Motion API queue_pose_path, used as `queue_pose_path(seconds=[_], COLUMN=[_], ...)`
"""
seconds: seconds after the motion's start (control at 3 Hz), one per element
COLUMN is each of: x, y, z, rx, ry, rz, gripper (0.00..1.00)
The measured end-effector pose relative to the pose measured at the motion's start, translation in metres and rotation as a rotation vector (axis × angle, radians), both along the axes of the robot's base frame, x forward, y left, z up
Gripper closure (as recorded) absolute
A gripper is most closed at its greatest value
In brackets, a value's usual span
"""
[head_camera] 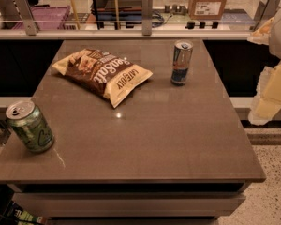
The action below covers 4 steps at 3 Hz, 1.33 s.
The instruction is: Pick green can
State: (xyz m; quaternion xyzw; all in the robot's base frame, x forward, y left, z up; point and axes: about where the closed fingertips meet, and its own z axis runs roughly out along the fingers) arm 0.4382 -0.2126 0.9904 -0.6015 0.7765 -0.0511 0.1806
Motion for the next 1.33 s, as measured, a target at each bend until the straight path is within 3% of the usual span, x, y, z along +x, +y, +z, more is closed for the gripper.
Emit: queue_pose_path(seconds=[0.67, 1.0, 1.33], x=[-0.002, -0.003, -0.007], y=[0.004, 0.008, 0.024], z=[0.002, -0.004, -0.008], rx=[0.029, 0.131, 0.285], ry=[-0.012, -0.032, -0.049], rz=[0.003, 0.03, 0.101], gripper=[0.0, 0.0, 0.0])
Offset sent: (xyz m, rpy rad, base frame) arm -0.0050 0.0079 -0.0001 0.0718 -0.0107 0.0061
